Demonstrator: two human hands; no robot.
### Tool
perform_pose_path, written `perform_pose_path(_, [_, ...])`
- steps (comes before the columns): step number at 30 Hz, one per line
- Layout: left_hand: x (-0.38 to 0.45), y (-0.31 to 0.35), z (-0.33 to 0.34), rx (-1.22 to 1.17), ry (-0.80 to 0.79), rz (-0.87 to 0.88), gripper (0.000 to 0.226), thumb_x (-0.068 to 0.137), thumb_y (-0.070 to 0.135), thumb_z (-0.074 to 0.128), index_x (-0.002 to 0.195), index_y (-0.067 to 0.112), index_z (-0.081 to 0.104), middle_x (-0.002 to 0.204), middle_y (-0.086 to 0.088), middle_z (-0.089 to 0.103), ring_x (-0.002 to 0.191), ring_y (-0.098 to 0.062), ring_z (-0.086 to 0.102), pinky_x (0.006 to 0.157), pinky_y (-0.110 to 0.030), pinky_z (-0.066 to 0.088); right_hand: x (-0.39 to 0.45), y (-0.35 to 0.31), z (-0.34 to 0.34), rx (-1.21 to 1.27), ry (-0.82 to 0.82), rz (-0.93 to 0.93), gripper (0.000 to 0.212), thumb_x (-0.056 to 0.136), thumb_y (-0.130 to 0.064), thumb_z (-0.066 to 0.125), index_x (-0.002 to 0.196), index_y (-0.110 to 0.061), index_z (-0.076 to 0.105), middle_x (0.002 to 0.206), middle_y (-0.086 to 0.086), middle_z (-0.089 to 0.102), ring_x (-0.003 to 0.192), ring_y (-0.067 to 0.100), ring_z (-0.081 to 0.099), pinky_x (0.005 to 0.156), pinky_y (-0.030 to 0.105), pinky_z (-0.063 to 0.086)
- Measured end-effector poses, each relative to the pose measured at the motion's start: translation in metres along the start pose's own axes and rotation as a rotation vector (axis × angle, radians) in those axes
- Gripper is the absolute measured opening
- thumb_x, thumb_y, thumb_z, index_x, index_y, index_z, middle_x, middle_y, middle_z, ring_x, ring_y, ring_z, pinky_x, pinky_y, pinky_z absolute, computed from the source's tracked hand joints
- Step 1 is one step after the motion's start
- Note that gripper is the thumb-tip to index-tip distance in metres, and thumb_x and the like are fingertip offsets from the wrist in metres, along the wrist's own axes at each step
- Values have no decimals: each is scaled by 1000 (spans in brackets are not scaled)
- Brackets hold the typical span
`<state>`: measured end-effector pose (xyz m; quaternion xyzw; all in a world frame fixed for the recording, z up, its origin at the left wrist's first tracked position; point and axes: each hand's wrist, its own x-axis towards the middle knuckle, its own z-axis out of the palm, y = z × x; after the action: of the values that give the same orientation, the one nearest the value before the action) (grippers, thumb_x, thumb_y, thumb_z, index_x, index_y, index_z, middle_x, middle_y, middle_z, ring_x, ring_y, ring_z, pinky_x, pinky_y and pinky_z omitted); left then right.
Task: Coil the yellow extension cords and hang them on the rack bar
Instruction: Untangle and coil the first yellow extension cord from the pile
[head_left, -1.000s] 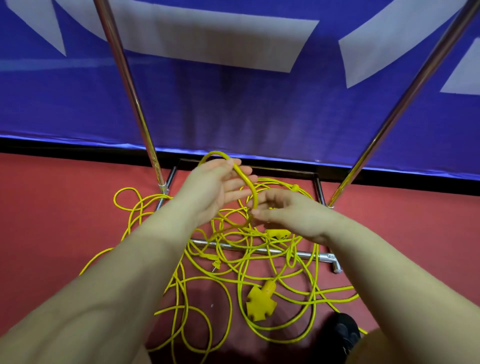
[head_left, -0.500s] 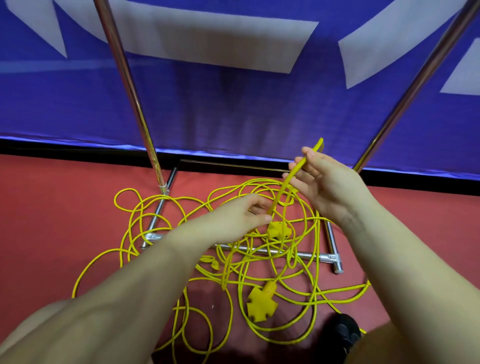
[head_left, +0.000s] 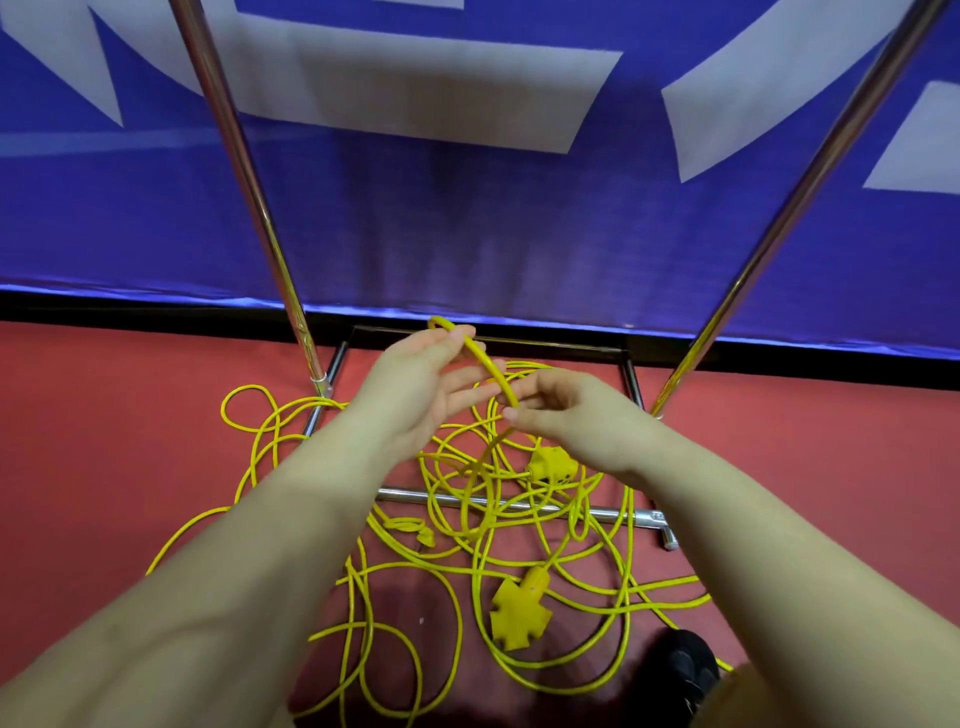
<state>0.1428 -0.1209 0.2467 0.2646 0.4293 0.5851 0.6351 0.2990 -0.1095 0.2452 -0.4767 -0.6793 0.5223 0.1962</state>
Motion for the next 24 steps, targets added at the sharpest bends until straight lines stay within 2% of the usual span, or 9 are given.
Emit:
perform_pose_path(4, [0,-2,1,103,-22,-4,15,99,15,39,96,14,53,95,-9,62,90,-23,64,77,-36,56,3,-4,-1,-62,136,-96,8,88,-12,61,84,-17,59,74,3,63,70,15,60,75,31,48])
perform_pose_path(7, [2,-11,-5,512,-105,-14,21,98,26,41,112,20,56,115,-7,64,109,-20,60,97,-37,46,4,-11,-6,172,275,-83,10,92,-14,55,84,-15,60,70,0,63,56,8,61,61,22,51])
perform_pose_path(9, [-2,-19,-7,837,-226,-45,30,97,35,42,116,20,59,115,-2,65,110,-16,59,101,-34,42,5,-14,-12,379,321,-29,12,94,-15,52,84,-13,59,72,-2,63,50,5,60,51,15,48])
perform_pose_path(11, [-7,-25,-7,1126,-333,-82,30,95,41,43,103,19,63,90,1,66,86,-10,61,83,-23,46,5,-14,-17,480,360,11,13,94,-18,53,83,-16,60,75,-3,65,52,6,60,52,15,50])
perform_pose_path(13, [-8,-26,-8,1338,-318,-69,25,96,39,45,82,21,57,68,1,52,60,-9,47,55,-18,38,5,-13,-21,541,404,23,14,94,-19,54,81,-16,60,75,-4,65,51,5,61,54,16,52])
perform_pose_path(14, [-5,-27,-11,1357,-288,-43,25,97,35,45,79,20,55,69,-1,55,59,-13,48,55,-23,39,5,-13,-22,570,425,23,15,94,-19,54,81,-16,59,75,-3,65,51,4,61,55,18,53])
perform_pose_path(18, [1,-24,-13,1061,-218,-22,26,99,18,41,80,18,59,80,4,66,81,-25,61,88,-42,47,3,-15,-25,544,396,-7,7,95,-23,51,93,-20,58,90,-1,67,67,5,66,72,25,52])
perform_pose_path(21, [-2,-18,-5,734,-147,-73,30,101,20,34,80,14,55,80,-3,66,71,-16,61,74,-27,52,2,-8,-16,272,275,54,20,92,-32,54,109,-21,58,107,1,65,96,14,65,84,32,49])
perform_pose_path(24, [-3,-10,-3,553,-101,-74,29,102,24,34,84,14,54,79,-5,69,61,-9,66,58,-15,51,0,-4,-6,22,172,77,41,89,-40,56,124,-18,57,112,-1,65,105,11,61,90,28,45])
